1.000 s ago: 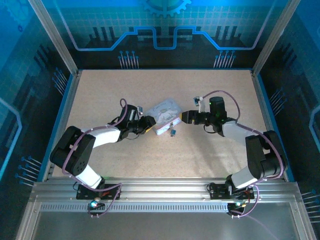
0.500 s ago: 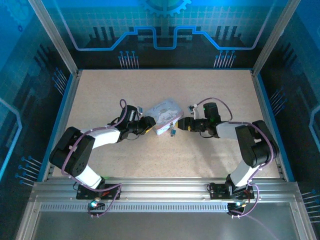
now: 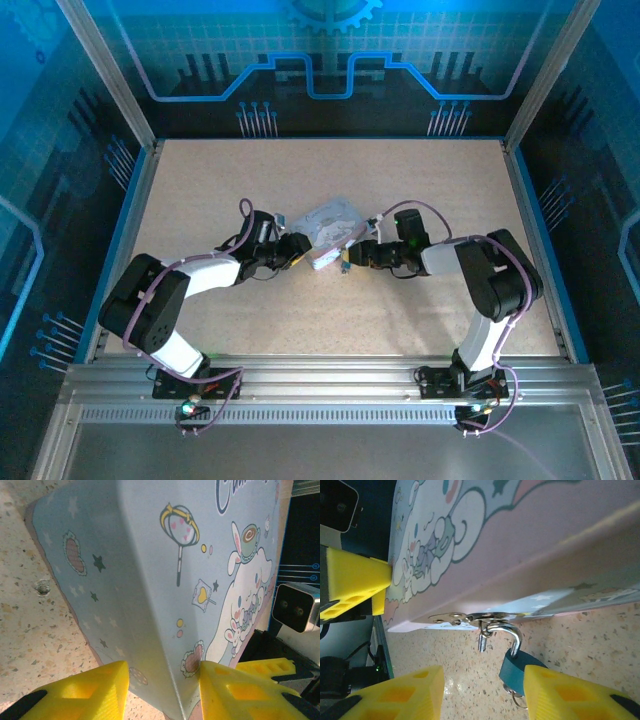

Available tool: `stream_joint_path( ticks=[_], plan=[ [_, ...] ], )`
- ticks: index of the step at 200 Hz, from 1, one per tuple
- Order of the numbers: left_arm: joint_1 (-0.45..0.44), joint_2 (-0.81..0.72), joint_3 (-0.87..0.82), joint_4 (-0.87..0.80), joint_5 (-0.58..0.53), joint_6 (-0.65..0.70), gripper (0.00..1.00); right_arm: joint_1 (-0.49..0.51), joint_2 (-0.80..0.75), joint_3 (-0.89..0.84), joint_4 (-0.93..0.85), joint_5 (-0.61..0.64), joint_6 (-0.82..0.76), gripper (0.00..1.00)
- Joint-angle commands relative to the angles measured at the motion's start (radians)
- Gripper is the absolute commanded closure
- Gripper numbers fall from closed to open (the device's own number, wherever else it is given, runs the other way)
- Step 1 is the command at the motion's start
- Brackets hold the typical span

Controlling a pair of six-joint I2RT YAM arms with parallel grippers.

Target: Unlock the padlock with the key

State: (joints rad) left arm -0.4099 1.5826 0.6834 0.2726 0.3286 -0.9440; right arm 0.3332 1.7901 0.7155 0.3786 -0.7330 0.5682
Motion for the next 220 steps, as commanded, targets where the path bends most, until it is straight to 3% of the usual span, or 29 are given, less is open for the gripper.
stream_joint_path(
  ticks=[1, 64, 220],
  plan=[
    [-0.01, 0.007, -0.035, -0.096, -0.02, 0.004, 0.58, 0.01, 0.027, 0.022, 0.0, 0.012, -0.008, 0.57],
    [-0.01, 0.012, -0.033, -0.093, -0.017, 0.004, 0.58, 0.01, 0.053, 0.046, -0.017, 0.034, -0.03, 0.66],
    [-0.01, 0.022, -0.03, -0.087, -0.016, 0.001, 0.58, 0.019, 0.112, 0.058, 0.025, 0.031, -0.009, 0.73]
  ],
)
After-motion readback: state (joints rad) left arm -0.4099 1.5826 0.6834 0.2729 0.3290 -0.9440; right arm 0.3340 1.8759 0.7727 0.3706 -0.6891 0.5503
